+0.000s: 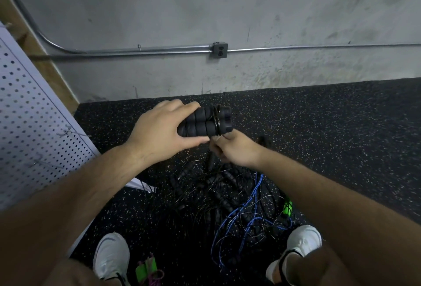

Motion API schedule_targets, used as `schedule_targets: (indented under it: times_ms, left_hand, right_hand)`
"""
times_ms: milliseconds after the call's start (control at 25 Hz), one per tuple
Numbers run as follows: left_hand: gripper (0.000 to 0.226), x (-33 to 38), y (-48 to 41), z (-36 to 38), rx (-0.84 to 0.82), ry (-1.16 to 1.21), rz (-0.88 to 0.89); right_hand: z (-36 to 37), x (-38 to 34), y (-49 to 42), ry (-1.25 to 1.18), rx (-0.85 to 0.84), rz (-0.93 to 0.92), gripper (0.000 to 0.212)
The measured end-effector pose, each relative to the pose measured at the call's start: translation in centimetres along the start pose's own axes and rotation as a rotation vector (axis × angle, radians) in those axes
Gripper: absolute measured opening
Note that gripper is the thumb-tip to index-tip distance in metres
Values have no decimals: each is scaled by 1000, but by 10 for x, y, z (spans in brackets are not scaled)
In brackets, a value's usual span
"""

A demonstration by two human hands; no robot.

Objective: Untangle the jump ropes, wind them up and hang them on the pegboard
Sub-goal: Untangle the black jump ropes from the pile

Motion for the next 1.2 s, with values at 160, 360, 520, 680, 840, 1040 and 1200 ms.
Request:
schedule_targets:
  times_ms: [160, 360, 520, 680, 840, 1040, 1200]
  left_hand:
    - [74, -19, -1, -1, 6, -83, -31]
    - [75, -30, -2, -2, 45, -148, -42]
    - [76, -45, -3, 1, 33, -218, -27]
    - [78, -34, -1, 13, -16, -268, 65]
    - [72, 3, 12, 30, -64, -281, 279]
    - [68, 34, 21, 22, -38, -124, 339]
    - [66, 43, 23, 3, -20, 17, 253]
  right_hand:
    - [16, -9, 1, -39, 20, -1, 34]
    - [15, -29, 20, 243, -43, 48, 37]
    - [7, -61, 42, 360, -50, -19, 35]
    - [-32, -88, 55, 603, 153, -190, 30]
    - [-58, -77, 46, 750, 264, -286, 25]
    - [-86, -39, 32, 458, 208, -250, 9]
    - [-81, -21, 21, 176, 185, -238, 14]
Point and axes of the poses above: each hand's wrist, its own y-axis away from the middle knuckle, its own z-axis out of the palm, x = y × z, the point moved 7 cm from there along -y, towards the middle knuckle, and after that the axes turned 6 degrees about y, right-handed, at the moved point
